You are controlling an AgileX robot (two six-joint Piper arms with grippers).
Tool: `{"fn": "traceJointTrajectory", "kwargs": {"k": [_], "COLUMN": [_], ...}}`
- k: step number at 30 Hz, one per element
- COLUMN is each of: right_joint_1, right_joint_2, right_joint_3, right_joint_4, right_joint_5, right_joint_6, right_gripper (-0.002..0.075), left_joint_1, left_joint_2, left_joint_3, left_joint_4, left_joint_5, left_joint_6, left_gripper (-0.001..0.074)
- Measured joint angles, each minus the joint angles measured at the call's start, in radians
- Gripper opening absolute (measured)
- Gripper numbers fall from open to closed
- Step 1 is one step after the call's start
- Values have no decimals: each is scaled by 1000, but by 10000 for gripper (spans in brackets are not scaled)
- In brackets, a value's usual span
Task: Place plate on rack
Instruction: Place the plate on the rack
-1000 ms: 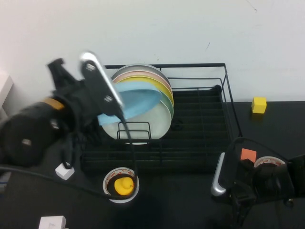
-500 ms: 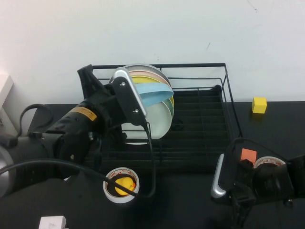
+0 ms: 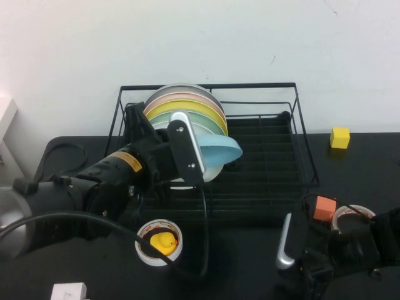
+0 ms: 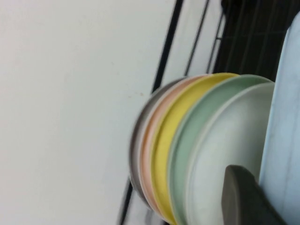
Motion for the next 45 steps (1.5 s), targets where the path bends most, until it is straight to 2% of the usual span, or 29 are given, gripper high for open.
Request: {"fn": "traceJointTrajectory", "kwargs": {"k": [27,45], "right_joint_1": [0,0], "right_joint_2": [25,26], "right_joint_3": [-8,-8], "right_joint_4": [2,4], "right_joint_5": [-13,-13], "right_joint_6": [0,0], "right_gripper": [5,5], "left_joint_1": [0,2], "left_joint_2": [119,167], "left_joint_3": [-9,-16], "left_joint_4": [45,45], "left_joint_5": [-201,-266], "left_joint_6": [-33,-34], "left_gripper": [91,92]}}
